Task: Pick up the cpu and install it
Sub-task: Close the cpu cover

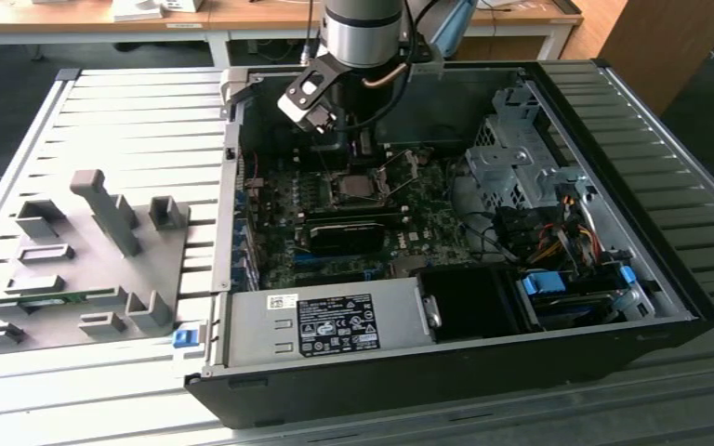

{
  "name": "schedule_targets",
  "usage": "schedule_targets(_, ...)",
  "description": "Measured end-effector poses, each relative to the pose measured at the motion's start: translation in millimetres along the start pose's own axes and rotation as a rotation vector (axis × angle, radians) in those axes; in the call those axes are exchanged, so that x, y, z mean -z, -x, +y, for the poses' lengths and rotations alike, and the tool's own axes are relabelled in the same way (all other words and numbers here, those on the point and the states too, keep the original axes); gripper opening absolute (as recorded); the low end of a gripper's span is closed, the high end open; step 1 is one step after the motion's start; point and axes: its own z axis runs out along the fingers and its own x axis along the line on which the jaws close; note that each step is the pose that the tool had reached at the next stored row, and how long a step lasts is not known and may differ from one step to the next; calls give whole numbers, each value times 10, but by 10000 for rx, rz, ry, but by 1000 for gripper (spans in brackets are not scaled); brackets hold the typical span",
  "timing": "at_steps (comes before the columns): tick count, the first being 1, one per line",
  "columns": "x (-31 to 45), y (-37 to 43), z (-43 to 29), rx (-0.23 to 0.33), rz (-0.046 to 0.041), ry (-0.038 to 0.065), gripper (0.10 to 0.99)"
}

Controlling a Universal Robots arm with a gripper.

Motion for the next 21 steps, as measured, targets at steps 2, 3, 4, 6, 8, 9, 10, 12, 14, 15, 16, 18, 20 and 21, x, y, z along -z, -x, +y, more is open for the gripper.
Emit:
schedule_targets(2, 63, -1, 2, 1, 2, 1, 106)
schedule_targets(3, 98, -1, 2, 1, 2, 0, 106)
schedule_targets(4, 135, -1, 3, 1, 1, 0, 106)
schedule_targets(6, 197, -1, 5, 1, -1, -1, 106)
schedule_targets(8, 212, -1, 5, 0, 3, 1, 106)
schedule_targets(9, 212, -1, 6, 1, 4, 1, 106)
schedule_targets(10, 212, -1, 9, 2, 5, 1, 106)
schedule_targets(12, 211, 0, 18, 1, 3, -1, 106)
schedule_targets(14, 206, 0, 38, 2, 3, -1, 106)
schedule_targets(15, 205, 0, 48, 1, 3, -1, 106)
schedule_targets(16, 203, 0, 57, 1, 2, -1, 106)
schedule_targets(18, 201, -1, 75, 1, 2, -1, 106)
schedule_targets(20, 200, 0, 89, 1, 2, -1, 106)
schedule_targets(21, 199, -1, 91, 1, 2, -1, 106)
